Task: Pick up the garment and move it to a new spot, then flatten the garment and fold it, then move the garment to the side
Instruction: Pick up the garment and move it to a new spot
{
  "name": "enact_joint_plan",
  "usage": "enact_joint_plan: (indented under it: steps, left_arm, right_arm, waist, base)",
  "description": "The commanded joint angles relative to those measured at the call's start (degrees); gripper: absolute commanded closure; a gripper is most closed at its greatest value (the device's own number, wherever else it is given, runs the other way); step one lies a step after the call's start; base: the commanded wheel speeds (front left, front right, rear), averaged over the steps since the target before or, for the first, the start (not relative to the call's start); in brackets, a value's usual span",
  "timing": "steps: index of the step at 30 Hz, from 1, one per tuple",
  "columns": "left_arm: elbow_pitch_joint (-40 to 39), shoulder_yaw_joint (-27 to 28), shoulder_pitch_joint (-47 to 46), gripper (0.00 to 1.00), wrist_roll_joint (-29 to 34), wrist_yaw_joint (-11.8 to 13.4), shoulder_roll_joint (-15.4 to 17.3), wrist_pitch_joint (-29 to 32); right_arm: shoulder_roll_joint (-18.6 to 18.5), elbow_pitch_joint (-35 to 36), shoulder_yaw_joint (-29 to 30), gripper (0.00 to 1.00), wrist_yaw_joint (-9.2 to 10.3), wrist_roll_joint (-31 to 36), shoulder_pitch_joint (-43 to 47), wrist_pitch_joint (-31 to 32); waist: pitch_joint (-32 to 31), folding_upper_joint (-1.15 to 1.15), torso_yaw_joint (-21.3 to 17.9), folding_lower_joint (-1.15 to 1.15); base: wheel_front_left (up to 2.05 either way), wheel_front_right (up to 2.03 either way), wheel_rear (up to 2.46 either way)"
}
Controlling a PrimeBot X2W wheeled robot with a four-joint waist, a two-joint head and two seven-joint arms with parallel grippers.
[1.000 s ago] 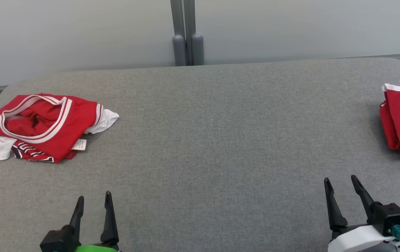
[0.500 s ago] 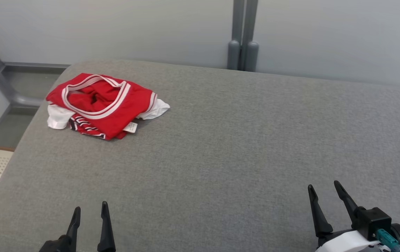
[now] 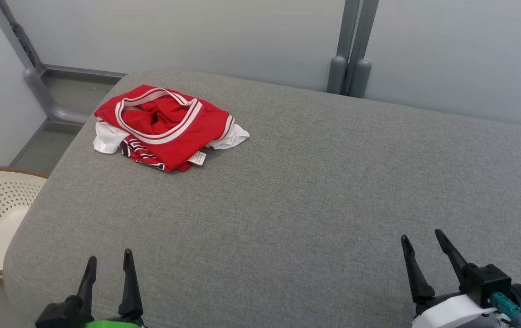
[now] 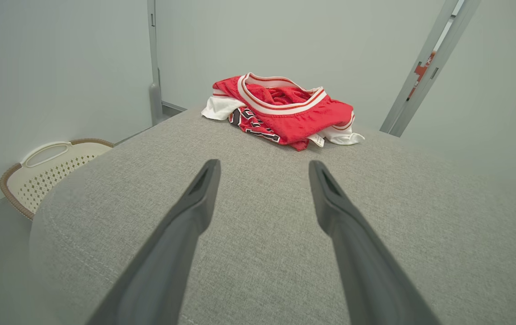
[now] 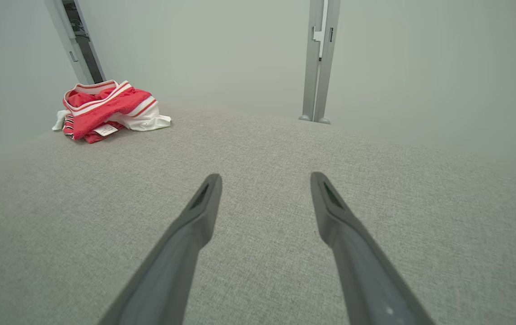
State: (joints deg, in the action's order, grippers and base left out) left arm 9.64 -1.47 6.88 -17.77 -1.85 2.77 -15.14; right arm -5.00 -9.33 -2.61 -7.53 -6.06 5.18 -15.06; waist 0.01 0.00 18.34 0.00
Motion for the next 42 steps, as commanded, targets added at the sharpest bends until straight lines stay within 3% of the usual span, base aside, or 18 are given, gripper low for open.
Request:
enact_joint_plan:
  steps: [1, 7, 13, 18, 26, 34, 36, 42]
  left_arm:
    - [-0.24, 0.44, -2.01, 0.0, 0.03, -0.27, 0.23, 0.01]
    - [0.44, -1.74, -10.81, 0.0, -0.73, -0.66, 0.2, 0.01]
    - [8.82, -7.31, -26.98, 0.0, -3.02, -0.86, 0.18, 0.44]
    - [17.21, -8.71, -42.1, 0.0, -3.61, 0.92, 0.43, 4.8]
    - [29.97, -5.91, -58.46, 0.0, -3.68, 5.8, 3.2, 12.08]
    - [39.92, -7.05, -64.02, 0.0, -3.81, 5.76, 5.11, 21.12]
    - [41.77, -7.67, -63.89, 1.0, -3.78, 4.66, 5.6, 22.62]
    - [41.57, -6.98, -61.54, 1.0, -5.87, 1.61, 6.37, 19.86]
  right_arm:
    - [-0.85, 0.55, 0.43, 0.0, 0.09, -0.27, -1.45, -0.15]
    - [-4.8, 3.07, 1.74, 0.0, 0.09, -0.98, -5.68, -0.16]
    - [-10.85, 6.31, 3.11, 0.0, 0.09, -2.56, -11.75, -0.15]
    - [-14.86, 8.39, 3.9, 0.0, 0.09, -3.48, -15.73, -0.15]
    - [-17.17, 10.3, 2.37, 0.0, 0.09, -4.18, -18.31, -0.15]
    - [-16.42, 8.82, 1.86, 0.0, 0.1, -4.48, -16.98, 0.06]
    - [-15.97, 8.16, 1.37, 0.0, 0.1, -4.43, -16.77, 0.21]
    - [-12.87, 7.26, 0.55, 0.0, 0.08, -4.69, -15.59, 0.13]
  waist:
    - [2.99, 0.0, -1.91, 0.0]
    - [13.8, 0.0, -3.05, 0.0]
    - [26.84, 0.0, -2.64, 0.0]
    - [34.16, 0.0, -2.44, 0.0]
    - [37.64, 0.0, -3.64, 0.0]
    - [37.0, 0.0, -4.6, 0.0]
    - [36.26, 0.0, -4.96, 0.0]
    - [30.62, 0.0, -5.71, 0.0]
  base:
    - [0.0, 0.0, 0.0]
    - [0.0, 0.0, 0.0]
    - [0.0, 0.0, 0.0]
    - [0.0, 0.0, 0.0]
    - [0.0, 0.0, 0.0]
    - [0.0, 0.0, 0.0]
    - [0.0, 0.0, 0.0]
    - [0.0, 0.0, 0.0]
